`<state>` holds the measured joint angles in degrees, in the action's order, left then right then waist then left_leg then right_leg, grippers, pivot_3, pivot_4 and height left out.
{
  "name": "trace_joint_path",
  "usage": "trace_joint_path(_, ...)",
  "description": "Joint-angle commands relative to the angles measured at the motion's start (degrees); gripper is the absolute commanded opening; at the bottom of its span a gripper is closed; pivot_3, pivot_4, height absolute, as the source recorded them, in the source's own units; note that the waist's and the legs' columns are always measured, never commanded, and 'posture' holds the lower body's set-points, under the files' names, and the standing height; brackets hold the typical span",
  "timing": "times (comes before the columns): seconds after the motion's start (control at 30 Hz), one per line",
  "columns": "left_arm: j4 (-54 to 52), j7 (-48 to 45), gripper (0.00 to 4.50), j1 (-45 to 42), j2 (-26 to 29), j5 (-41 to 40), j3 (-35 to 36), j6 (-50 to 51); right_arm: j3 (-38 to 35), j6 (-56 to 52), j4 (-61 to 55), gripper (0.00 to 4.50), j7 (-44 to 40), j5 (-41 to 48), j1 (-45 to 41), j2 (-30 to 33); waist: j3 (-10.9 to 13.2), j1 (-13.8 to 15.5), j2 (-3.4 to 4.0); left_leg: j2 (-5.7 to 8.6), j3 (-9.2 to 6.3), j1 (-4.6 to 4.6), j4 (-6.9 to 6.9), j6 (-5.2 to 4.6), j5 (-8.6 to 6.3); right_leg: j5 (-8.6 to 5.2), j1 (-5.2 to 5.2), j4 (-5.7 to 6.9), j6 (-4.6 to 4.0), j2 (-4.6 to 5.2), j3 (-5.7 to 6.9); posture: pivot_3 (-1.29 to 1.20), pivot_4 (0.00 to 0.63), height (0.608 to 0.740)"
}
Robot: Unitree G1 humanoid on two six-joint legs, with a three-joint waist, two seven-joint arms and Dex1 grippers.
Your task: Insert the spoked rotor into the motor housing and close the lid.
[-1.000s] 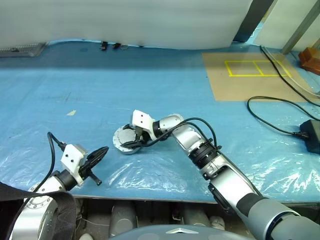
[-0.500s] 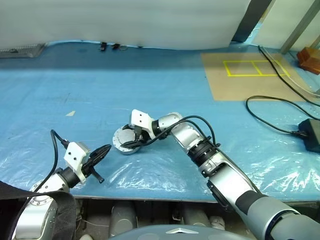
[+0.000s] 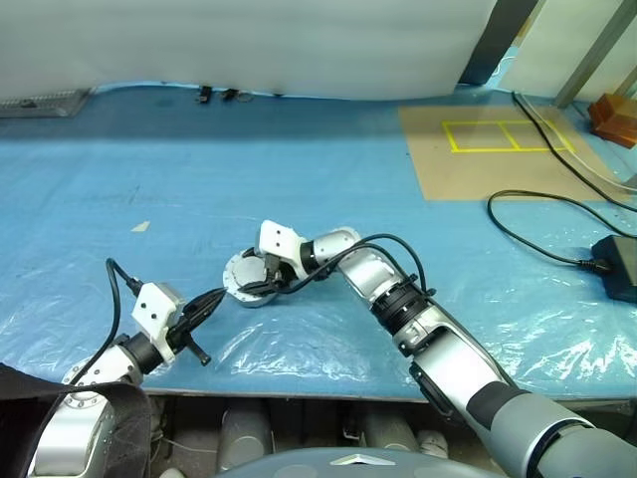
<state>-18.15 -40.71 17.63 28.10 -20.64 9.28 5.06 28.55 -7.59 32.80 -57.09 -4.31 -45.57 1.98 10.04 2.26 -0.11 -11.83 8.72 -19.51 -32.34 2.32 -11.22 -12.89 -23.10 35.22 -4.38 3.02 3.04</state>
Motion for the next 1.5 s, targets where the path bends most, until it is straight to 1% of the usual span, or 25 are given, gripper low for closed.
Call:
trace_joint_path(0.03,-1.4,1.0,0.0,-1.7,0.4,1.0,-0.2,-0.1,2.5,-0.6,3.2,2.97,0.7,-3.9,1.8,1.9,0.0,0.0,0.04,0.01,-0.01,0.07,0.0,0.0,0.0,-0.01,0.06,0.0,0.01,0.01,0.0,0.0,0.15,0.74)
trace_joint_path(0.2,0.2,3.2,0.0,-7.7,-0.7,2.1,-1.7,1.3,1.9,-2.1,2.2,2.97,1.1,-3.3,2.0,2.1,0.0,0.2,0.08,0.04,-0.04,0.29,0.01,0.0,0.0,-0.01,0.26,0.01,0.03,0.05,-0.03,0.0,0.15,0.74)
trace_joint_path(0.4,4.2,1.9,0.0,-15.9,0.6,4.0,-5.7,4.3,0.9,-5.1,-1.0,2.97,1.2,-2.2,3.0,2.5,-0.1,0.2,0.17,0.05,-0.05,0.22,0.03,0.0,0.0,0.0,0.2,0.01,0.0,0.05,-0.07,0.0,0.15,0.74)
trace_joint_path(0.47,5.9,1.4,0.0,-18.5,1.0,5.0,-7.0,5.2,0.7,-5.6,-1.5,2.97,1.5,-2.2,3.1,2.7,-0.1,0.2,0.17,0.06,-0.04,0.16,0.02,0.0,0.0,0.16,0.16,-0.01,-0.28,0.05,-0.07,0.0,0.15,0.74)
trace_joint_path(0.6,8.9,-0.2,0.0,-22.9,2.5,6.5,-9.5,7.8,0.2,-6.5,-2.1,2.97,2.2,-2.2,3.0,2.8,-0.1,0.3,0.18,0.07,-0.04,0.07,0.01,0.0,0.0,0.19,0.11,-0.04,-0.33,0.06,-0.07,0.0,0.15,0.74)
trace_joint_path(0.8,9.7,-4.2,0.0,-23.0,3.7,5.5,-11.7,10.5,0.2,-7.5,-3.2,2.97,3.1,-2.6,3.5,3.1,-0.2,0.3,0.27,0.13,-0.04,0.08,0.01,0.0,0.01,0.16,0.14,-0.04,-0.28,0.13,-0.07,0.0,0.15,0.74)
trace_joint_path(0.83,10.0,-4.5,0.0,-22.9,3.9,5.9,-12.2,10.7,0.2,-7.8,-3.6,2.97,3.2,-2.6,3.6,3.1,-0.2,0.3,0.27,0.13,-0.05,0.06,0.01,0.0,0.01,0.02,0.13,-0.04,-0.03,0.13,-0.07,0.0,0.15,0.74)
trace_joint_path(1.0,11.9,-4.5,0.0,-23.7,4.2,8.9,-14.7,10.3,-0.8,-10.3,-6.0,2.97,3.8,-1.3,4.5,3.1,-0.3,0.5,0.44,0.13,-0.05,0.06,0.03,0.0,0.01,0.01,0.14,-0.05,-0.01,0.13,-0.05,0.0,0.15,0.74)
trace_joint_path(1.23,14.3,-5.4,0.0,-25.4,4.0,10.6,-17.0,10.1,-1.3,-12.1,-7.7,2.97,4.1,-0.8,4.9,3.6,-0.3,0.7,0.56,0.16,-0.06,0.08,0.03,0.0,0.01,-0.04,0.16,-0.07,0.07,0.17,-0.05,0.0,0.15,0.74)
trace_joint_path(1.3,14.7,-5.6,0.0,-25.7,4.0,10.9,-17.6,10.2,-1.8,-12.3,-7.8,3.7,4.4,-0.5,4.7,3.5,-0.4,0.8,0.59,0.16,-0.06,0.07,0.05,0.0,0.01,-0.04,0.18,-0.13,0.07,0.17,-0.05,0.0,0.15,0.74)
trace_joint_path(1.33,14.9,-5.7,0.0,-26.0,4.0,10.9,-17.6,10.3,-2.0,-12.3,-7.6,3.94,4.4,-0.3,4.3,3.4,-0.4,0.8,0.59,0.16,-0.06,0.06,0.07,0.0,0.01,-0.04,0.19,-0.16,0.07,0.17,-0.06,0.0,0.15,0.74)
trace_joint_path(1.37,15.0,-5.7,0.0,-26.0,4.0,10.9,-17.6,10.2,-2.0,-12.3,-7.6,4.32,4.4,-0.3,4.3,3.3,-0.4,0.8,0.59,0.16,-0.06,0.07,0.09,0.0,0.01,-0.04,0.22,-0.2,0.08,0.17,-0.05,0.0,0.15,0.74)
trace_joint_path(1.4,15.0,-5.6,0.0,-25.9,4.0,10.9,-17.5,10.1,-2.2,-12.0,-7.7,4.46,4.6,-0.2,4.3,3.3,-0.4,0.7,0.6,0.16,-0.06,0.07,0.11,0.0,0.01,-0.04,0.23,-0.22,0.08,0.17,-0.06,0.0,0.15,0.74)
trace_joint_path(1.5,14.5,-5.4,0.0,-25.4,4.0,10.6,-17.2,10.8,-2.9,-11.2,-7.9,4.46,4.8,0.3,3.9,3.1,-0.4,0.6,0.62,0.16,-0.06,0.07,0.18,0.0,0.01,-0.04,0.2,-0.23,0.08,0.16,-0.05,0.0,0.15,0.74)
